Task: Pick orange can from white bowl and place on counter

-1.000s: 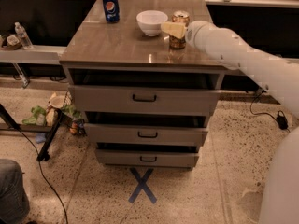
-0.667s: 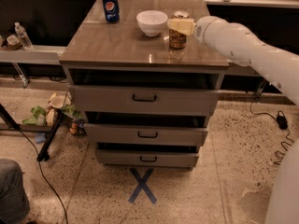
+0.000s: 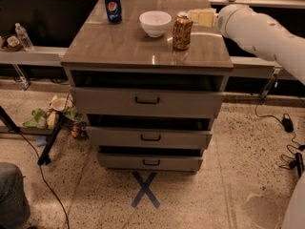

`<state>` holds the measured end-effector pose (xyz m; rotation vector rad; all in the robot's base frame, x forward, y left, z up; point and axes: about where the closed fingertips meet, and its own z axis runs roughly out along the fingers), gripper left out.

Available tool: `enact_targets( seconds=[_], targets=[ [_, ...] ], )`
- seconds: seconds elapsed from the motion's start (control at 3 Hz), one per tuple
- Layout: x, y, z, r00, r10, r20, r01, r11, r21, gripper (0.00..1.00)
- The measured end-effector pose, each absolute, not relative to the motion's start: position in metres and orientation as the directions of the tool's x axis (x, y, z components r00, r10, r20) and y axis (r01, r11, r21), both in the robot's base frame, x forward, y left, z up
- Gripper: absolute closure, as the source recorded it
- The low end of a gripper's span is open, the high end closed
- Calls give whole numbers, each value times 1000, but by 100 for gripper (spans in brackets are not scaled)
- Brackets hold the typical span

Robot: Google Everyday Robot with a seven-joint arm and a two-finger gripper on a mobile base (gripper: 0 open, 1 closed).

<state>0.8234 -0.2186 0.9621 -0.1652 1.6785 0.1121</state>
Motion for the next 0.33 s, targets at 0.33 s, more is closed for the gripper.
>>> enact_targets(
  seconds=[0.33],
  targets=[
    [823, -219, 962, -109, -43, -993, -174, 984, -23, 0]
  ],
)
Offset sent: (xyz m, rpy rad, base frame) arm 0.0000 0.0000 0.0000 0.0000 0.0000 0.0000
